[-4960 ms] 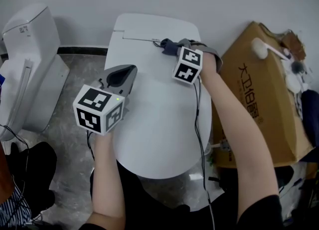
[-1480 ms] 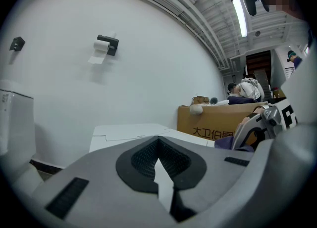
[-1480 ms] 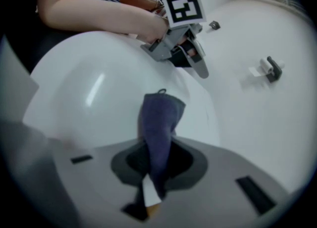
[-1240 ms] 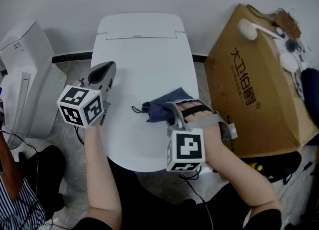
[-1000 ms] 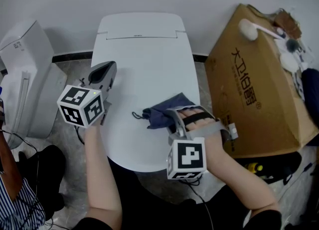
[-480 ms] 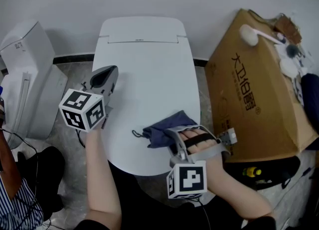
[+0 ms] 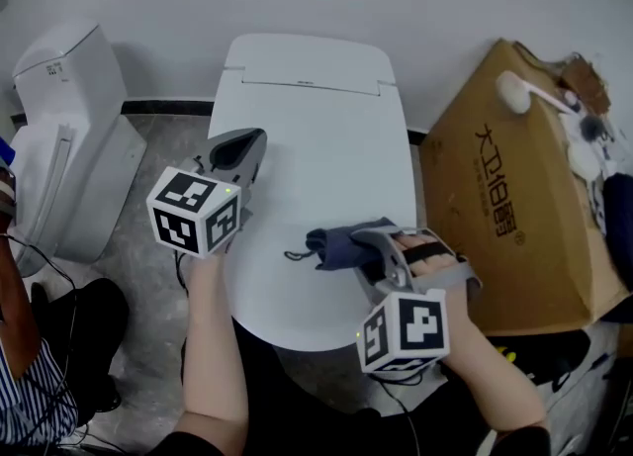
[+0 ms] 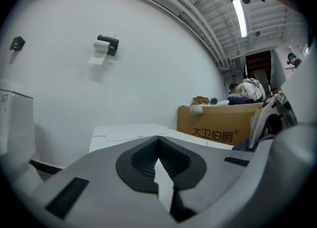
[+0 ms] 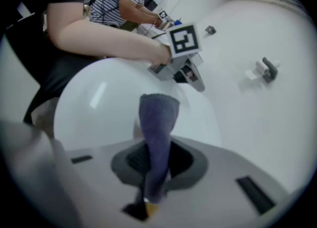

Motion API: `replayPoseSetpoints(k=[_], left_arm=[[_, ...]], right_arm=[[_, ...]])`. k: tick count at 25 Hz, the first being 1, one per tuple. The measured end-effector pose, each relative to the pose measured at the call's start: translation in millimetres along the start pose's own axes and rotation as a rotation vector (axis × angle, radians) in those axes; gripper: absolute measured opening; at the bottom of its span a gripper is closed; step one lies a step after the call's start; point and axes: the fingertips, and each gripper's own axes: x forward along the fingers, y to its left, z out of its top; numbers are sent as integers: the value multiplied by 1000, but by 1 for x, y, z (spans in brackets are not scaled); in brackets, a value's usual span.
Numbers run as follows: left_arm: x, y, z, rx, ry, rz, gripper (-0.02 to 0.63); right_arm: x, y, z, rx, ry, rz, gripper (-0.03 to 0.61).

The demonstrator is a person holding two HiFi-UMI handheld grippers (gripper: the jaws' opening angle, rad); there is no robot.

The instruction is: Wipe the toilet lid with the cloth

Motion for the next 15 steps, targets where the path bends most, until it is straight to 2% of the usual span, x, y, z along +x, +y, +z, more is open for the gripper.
replayPoseSetpoints(k=[7,10,15], left_arm=[[-11,14,1,-7,-15,34,15],[-13,16,1,-12,-16,47,15],[-19,24,1,-24,-26,76,15]], right_arm=[[59,-111,19,-30,-8,-119,66],[100,-149,32,-60,-15,-135,66],[157,-195,35,-66,59,-137,66]])
